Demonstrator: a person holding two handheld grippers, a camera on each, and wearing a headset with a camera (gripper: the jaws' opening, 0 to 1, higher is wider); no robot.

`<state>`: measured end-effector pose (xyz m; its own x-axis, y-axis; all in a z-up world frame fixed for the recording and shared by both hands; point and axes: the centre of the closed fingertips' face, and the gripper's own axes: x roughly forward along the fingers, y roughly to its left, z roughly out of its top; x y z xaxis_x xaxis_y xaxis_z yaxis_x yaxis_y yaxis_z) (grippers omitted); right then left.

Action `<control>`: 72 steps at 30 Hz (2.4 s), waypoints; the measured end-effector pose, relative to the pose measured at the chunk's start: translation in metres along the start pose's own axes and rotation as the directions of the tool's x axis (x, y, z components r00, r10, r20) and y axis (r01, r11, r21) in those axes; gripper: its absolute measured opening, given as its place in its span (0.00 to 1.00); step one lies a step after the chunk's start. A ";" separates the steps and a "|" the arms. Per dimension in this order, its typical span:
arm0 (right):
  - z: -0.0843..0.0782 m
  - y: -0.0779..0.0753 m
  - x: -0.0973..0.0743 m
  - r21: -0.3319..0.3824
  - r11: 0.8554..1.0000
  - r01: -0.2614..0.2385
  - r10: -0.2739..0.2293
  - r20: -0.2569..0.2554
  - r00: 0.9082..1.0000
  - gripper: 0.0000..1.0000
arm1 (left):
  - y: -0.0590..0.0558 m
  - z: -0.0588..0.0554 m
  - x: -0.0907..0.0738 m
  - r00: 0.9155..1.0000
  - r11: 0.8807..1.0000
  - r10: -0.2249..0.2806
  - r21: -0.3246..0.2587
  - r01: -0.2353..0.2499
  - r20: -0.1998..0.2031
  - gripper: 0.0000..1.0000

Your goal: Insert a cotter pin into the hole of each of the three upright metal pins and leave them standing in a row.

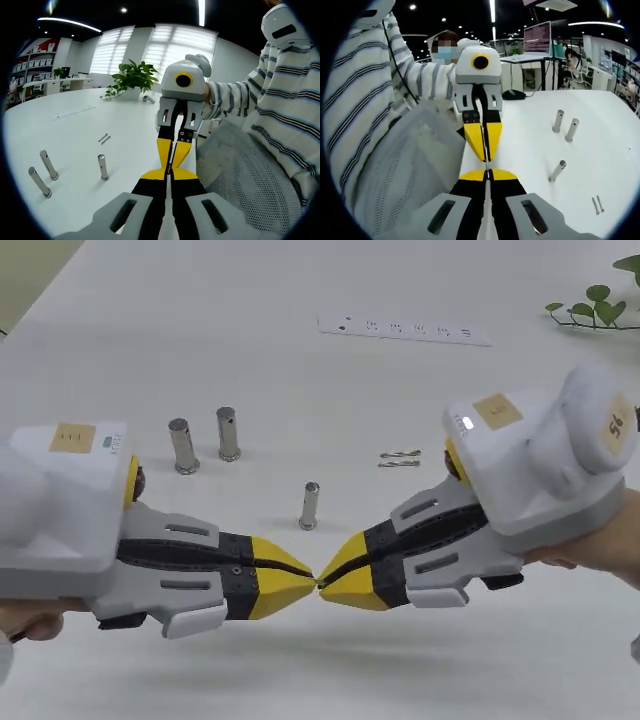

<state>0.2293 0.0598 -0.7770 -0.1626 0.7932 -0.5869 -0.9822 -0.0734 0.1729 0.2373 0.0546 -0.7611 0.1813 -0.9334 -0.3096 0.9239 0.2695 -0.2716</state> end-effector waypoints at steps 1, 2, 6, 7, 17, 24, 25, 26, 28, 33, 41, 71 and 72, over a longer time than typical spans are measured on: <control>0.000 0.000 0.000 0.000 1.000 -0.001 0.001 -0.002 1.000 0.04 | 0.000 0.000 0.000 1.000 1.000 -0.002 0.001 0.002 0.001 0.00; 0.000 0.001 -0.001 -0.003 1.000 -0.004 0.004 -0.006 1.000 0.04 | 0.000 0.000 0.001 1.000 1.000 -0.004 0.002 0.004 0.002 0.00; -0.002 -0.001 -0.002 -0.005 1.000 -0.005 0.005 -0.018 1.000 0.04 | 0.001 -0.002 0.002 1.000 1.000 -0.008 -0.011 0.008 0.011 0.00; -0.003 -0.001 -0.003 -0.005 1.000 -0.005 0.005 -0.022 1.000 0.04 | 0.001 -0.003 0.003 1.000 1.000 -0.007 -0.013 0.008 0.010 0.00; -0.006 -0.002 -0.005 -0.004 1.000 -0.003 0.003 -0.050 0.999 0.04 | 0.004 -0.005 0.006 1.000 0.999 -0.004 -0.032 0.005 0.005 0.01; -0.012 -0.010 -0.009 0.009 0.999 0.031 -0.030 -0.079 0.996 0.04 | 0.012 -0.007 0.008 1.000 0.999 0.019 -0.036 -0.018 0.006 0.05; -0.013 -0.012 -0.010 0.012 0.999 0.039 -0.038 -0.081 0.996 0.04 | 0.014 -0.006 0.008 1.000 0.999 0.027 -0.041 -0.026 0.011 0.07; -0.014 -0.014 -0.011 0.014 0.999 0.045 -0.044 -0.083 0.996 0.04 | 0.015 -0.006 0.008 0.999 0.998 0.032 -0.047 -0.031 0.017 0.10; -0.017 -0.017 -0.014 0.023 0.998 0.064 -0.062 -0.094 0.994 0.04 | 0.017 -0.003 0.008 0.999 0.997 0.033 -0.067 -0.031 0.041 0.15; -0.027 -0.030 -0.021 0.041 0.991 0.129 -0.122 -0.130 0.984 0.04 | 0.027 -0.004 0.008 0.996 0.996 0.074 -0.057 -0.072 0.041 0.21; -0.043 -0.041 -0.025 0.083 0.978 0.192 -0.175 -0.176 0.969 0.04 | 0.049 -0.008 0.007 0.984 0.982 0.174 -0.077 -0.172 0.031 0.33; -0.056 -0.069 -0.027 0.216 0.911 0.352 -0.308 -0.211 0.928 0.04 | 0.108 -0.039 0.027 0.921 0.919 0.388 -0.068 -0.389 -0.028 0.59; -0.055 -0.070 -0.027 0.214 0.910 0.356 -0.312 -0.213 0.926 0.04 | 0.110 -0.040 0.028 0.921 0.918 0.389 -0.069 -0.390 -0.027 0.58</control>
<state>0.2973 0.0104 -0.8173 0.1356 0.6285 -0.7659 -0.9313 0.3446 0.1179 0.3303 0.0677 -0.8355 0.5169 -0.7484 -0.4156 0.7546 0.6276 -0.1915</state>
